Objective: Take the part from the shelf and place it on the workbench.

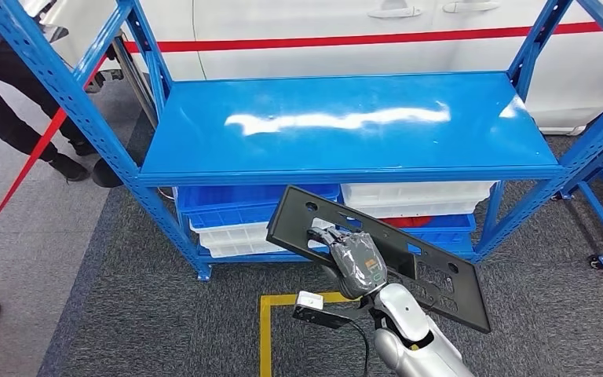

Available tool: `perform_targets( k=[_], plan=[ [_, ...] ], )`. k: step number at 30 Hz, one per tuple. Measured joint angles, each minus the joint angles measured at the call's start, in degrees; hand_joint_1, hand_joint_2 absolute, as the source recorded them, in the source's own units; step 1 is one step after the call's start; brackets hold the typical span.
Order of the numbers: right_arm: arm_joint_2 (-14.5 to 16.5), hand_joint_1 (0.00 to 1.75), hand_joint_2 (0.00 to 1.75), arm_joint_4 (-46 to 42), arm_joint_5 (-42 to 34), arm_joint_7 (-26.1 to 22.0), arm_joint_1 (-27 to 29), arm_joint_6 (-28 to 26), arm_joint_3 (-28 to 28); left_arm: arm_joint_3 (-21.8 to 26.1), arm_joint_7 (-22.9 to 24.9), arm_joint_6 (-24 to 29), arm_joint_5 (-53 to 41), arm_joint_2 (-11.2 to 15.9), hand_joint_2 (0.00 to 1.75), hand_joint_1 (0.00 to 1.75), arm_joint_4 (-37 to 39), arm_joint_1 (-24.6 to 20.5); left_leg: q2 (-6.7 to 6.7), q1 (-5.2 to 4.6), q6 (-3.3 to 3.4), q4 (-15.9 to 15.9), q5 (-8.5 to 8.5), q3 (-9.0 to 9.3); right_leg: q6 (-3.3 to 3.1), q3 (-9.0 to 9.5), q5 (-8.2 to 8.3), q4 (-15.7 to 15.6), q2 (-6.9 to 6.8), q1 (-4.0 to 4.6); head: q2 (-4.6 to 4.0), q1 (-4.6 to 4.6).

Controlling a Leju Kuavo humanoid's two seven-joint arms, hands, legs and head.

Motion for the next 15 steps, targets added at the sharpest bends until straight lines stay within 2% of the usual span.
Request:
perform_targets(
  k=[2,5,7,8,11,12,14,15],
  plan=[
    [0.88,1.75,1.75,1.72,-2.22,-0.39,0.00,1.08,-0.96,0.01,-0.05,0.07,-0.01,-0.01,1.75,0.00,0.00,-0.02,0.00,0.18,-0.51,-0.13,0.14,0.00,-0.18,-0.05,0.02,0.03,-0.01,0.20,0.00,0.00],
    [1.90,1.75,1.75,3.88,-2.22,-1.31,0.26,1.14,-1.63,0.02,-0.14,0.08,-0.09,-0.02,1.75,0.00,0.00,-0.03,0.00,0.43,-2.14,-0.30,0.27,-0.01,-0.25,-0.19,0.04,0.11,-0.06,0.40,0.00,0.00],
    [2.27,1.75,1.75,4.67,-1.02,-1.21,0.47,0.54,-1.66,0.02,-0.22,0.08,-0.17,-0.05,1.75,0.00,0.00,-0.02,0.00,0.50,-2.73,-0.30,0.27,-0.04,-0.25,-0.24,0.06,0.14,-0.09,0.45,0.00,0.00],
    [2.49,1.75,1.75,4.98,-0.44,-0.87,0.55,0.24,-1.66,0.02,-0.26,0.08,-0.20,-0.03,1.75,0.00,-0.01,-0.02,0.00,0.45,-2.72,-0.19,0.27,-0.07,-0.07,-0.19,0.25,-0.08,-0.09,0.35,0.00,-0.01],
    [2.95,1.75,1.75,5.59,1.09,0.31,0.92,-0.73,-1.92,0.02,-0.46,0.08,-0.25,-0.19,1.75,0.00,-0.01,-0.09,0.63,0.61,-1.24,-3.69,2.02,1.99,0.61,0.30,0.28,-0.66,0.00,0.41,0.00,0.02],
    [2.98,1.75,1.75,5.70,1.43,0.51,0.97,-1.05,-2.04,0.03,-0.53,0.08,-0.28,-0.30,1.75,0.00,0.00,-0.11,1.03,0.80,-0.74,-5.32,2.82,2.86,0.75,-0.23,-0.71,0.70,-0.01,0.50,0.00,0.04],
    [2.99,1.75,1.75,5.93,1.78,0.65,1.01,-1.47,-2.15,0.05,-0.58,0.08,-0.34,-0.37,1.75,0.00,0.00,-0.15,1.76,1.02,-0.60,-6.26,3.29,3.33,1.27,-2.98,-3.69,6.37,-0.10,0.15,0.00,0.04],
    [2.99,1.75,1.75,6.07,1.84,0.69,1.11,-1.50,-2.19,0.07,-0.58,0.08,-0.34,-0.40,1.75,0.00,0.00,-0.16,2.09,1.11,-0.81,-6.11,3.22,3.25,1.75,-4.46,-4.70,9.21,-0.13,-0.18,0.00,0.04]
  ],
)
